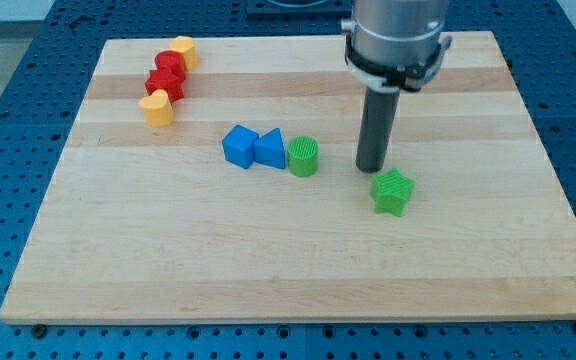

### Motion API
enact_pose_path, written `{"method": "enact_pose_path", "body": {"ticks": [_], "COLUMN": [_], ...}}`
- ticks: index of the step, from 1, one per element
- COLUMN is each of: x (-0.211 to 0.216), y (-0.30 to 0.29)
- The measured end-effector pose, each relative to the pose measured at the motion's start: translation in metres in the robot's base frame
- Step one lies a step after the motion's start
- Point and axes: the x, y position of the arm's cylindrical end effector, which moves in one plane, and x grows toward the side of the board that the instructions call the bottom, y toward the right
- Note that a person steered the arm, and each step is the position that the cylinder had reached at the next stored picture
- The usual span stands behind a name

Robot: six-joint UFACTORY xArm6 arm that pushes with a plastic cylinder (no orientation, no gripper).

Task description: Move the green circle towards the green star

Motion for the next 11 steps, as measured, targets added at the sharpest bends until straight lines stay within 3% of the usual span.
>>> {"method": "enact_pose_path", "body": {"ticks": [1,2,3,5,11], "x": [-0.041,-0.041,-0.016,0.017,0.042], "y": [-0.027,-0.086,-0.109,-0.098,-0.036]}}
